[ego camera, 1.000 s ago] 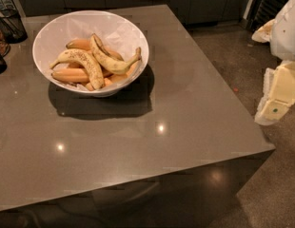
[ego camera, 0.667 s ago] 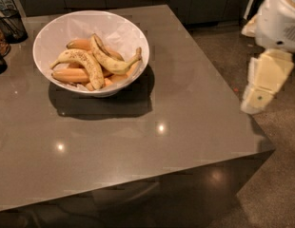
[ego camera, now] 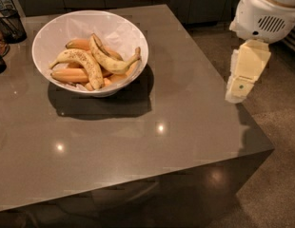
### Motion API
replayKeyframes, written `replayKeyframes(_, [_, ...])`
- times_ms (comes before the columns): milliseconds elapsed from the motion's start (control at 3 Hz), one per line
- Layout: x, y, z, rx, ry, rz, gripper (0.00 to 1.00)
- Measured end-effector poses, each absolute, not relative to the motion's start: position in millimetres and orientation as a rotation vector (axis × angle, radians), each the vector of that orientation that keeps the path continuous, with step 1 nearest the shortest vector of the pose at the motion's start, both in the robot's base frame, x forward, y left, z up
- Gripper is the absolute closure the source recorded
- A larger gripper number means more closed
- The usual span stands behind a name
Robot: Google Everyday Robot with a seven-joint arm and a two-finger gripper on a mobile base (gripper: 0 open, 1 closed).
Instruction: Pick banana from white bowl
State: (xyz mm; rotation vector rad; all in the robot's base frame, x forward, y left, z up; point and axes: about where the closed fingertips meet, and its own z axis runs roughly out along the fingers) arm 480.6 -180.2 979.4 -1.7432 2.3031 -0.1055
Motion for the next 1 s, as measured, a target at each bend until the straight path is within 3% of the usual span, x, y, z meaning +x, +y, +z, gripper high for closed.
replayKeyframes(1000, [500, -116, 983, -1.777, 2.31, -0.051, 0.0])
